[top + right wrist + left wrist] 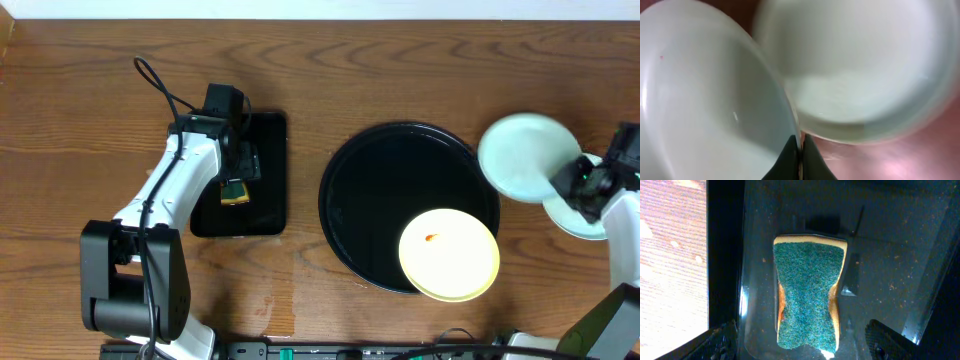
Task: Clean dirty plates on tray and stack at the side
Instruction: 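Carry the blue plate right and stack it on the other blue plate, then release the plate and move the right gripper to the yellow plate rim, then grip the yellow plate rim and slide it onto the round tray center, then grasp the sponge from the black tray with the left gripper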
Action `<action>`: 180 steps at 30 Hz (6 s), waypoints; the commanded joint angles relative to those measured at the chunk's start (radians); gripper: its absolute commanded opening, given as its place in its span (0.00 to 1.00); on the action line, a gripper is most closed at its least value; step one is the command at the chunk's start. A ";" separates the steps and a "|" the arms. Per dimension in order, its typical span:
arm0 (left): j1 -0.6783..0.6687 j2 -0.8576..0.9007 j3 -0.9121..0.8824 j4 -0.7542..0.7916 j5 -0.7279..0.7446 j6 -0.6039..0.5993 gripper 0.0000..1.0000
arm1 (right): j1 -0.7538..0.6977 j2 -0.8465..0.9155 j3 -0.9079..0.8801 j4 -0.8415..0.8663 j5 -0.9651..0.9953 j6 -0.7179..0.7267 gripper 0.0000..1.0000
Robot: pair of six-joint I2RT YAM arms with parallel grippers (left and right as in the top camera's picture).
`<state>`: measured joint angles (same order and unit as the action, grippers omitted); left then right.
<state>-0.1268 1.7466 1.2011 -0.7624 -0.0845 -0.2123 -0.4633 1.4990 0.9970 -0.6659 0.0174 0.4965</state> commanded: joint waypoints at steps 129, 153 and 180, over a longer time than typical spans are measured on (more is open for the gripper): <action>0.001 -0.012 0.000 -0.006 -0.005 0.002 0.83 | 0.529 0.077 -0.064 0.024 -0.110 -0.449 0.01; 0.001 -0.012 0.000 0.000 0.089 -0.037 0.83 | 0.526 0.244 -0.064 0.061 -0.131 -0.268 0.19; 0.001 0.248 -0.032 0.087 -0.055 -0.159 0.14 | 0.526 -0.133 -0.061 -0.025 -0.150 -0.333 0.47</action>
<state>-0.1272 1.9213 1.1919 -0.6689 -0.1265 -0.3687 0.0574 1.3716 0.9295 -0.6865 -0.1268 0.1715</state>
